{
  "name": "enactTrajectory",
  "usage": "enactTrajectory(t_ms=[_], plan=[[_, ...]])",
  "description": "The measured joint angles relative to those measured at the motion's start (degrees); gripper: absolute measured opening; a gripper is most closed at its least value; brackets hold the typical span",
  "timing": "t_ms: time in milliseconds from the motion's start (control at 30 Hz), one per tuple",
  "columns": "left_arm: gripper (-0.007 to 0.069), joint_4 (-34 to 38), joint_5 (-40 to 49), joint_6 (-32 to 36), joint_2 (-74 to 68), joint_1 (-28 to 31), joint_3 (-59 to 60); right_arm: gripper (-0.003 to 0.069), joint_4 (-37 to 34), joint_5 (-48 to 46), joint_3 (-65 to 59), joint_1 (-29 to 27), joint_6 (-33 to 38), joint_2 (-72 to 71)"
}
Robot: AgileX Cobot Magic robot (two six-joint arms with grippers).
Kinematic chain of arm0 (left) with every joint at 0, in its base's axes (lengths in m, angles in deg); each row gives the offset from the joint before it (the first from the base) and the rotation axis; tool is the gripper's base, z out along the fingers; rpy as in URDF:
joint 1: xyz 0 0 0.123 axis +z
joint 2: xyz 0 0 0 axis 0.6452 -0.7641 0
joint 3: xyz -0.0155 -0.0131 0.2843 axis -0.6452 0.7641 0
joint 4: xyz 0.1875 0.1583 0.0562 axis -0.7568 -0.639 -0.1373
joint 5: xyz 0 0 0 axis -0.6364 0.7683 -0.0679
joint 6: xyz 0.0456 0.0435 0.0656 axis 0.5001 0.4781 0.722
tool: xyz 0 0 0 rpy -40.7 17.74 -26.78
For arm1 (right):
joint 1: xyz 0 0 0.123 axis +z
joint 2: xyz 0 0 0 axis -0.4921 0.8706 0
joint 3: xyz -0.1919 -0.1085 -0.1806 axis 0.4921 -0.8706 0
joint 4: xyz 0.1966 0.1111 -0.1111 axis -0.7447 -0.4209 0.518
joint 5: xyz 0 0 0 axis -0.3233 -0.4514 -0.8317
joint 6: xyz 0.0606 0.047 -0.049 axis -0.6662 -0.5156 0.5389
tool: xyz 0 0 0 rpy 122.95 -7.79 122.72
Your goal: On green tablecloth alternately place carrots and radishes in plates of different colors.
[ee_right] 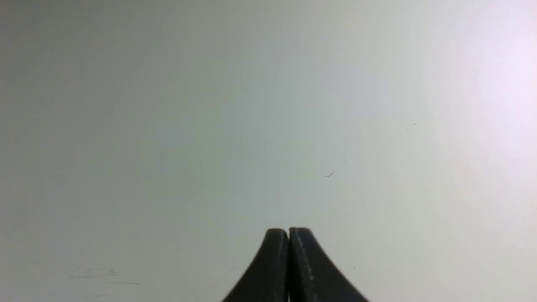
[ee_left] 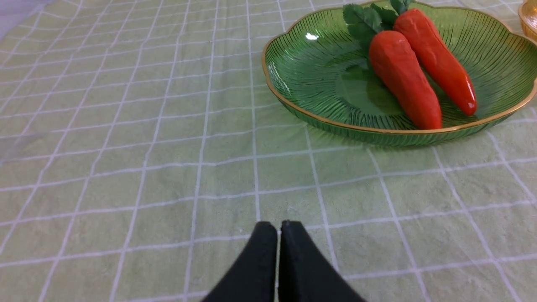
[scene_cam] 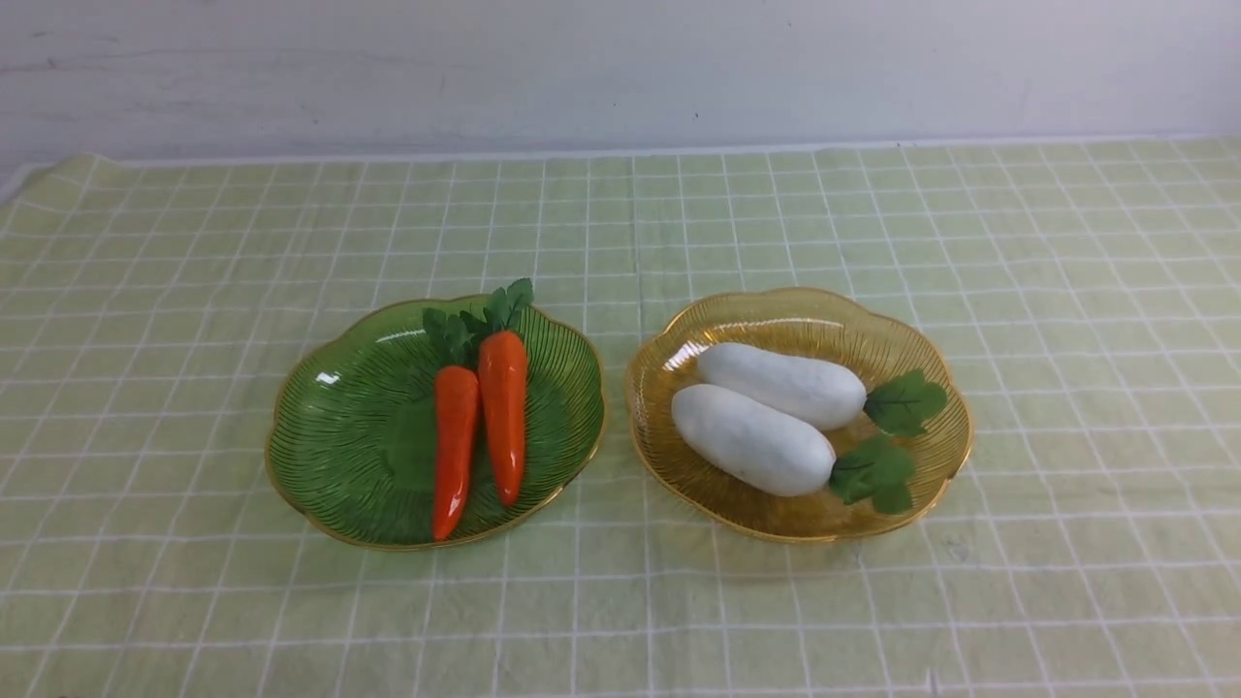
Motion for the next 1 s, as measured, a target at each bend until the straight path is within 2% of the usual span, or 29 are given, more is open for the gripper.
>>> enactTrajectory(t_ms=[167,267,367,467,700,1000], plan=[[-0.0008,0.0,0.0,0.0,0.0,0.0,0.0,-0.0015,0.0,0.0,0.0,0.0,0.17,0.0],[-0.0008,0.0,0.0,0.0,0.0,0.0,0.0,-0.0015,0.73,-0.61,0.0,0.0,2.94,0.0],[-0.0008,0.0,0.0,0.0,0.0,0.0,0.0,-0.0015,3.13,-6.79,-0.56,-1.03,7.43,-0.06],[-0.0008,0.0,0.0,0.0,0.0,0.0,0.0,-0.0015,4.6,-15.1,-3.45,-4.66,9.85,-0.06],[-0.0008,0.0,0.01,0.0,0.0,0.0,0.0,-0.0015,4.55,-28.23,-14.44,-15.36,6.69,-0.06],[-0.0008,0.0,0.01,0.0,0.0,0.0,0.0,-0.0015,4.69,-28.75,-14.39,-17.62,4.48,0.0]])
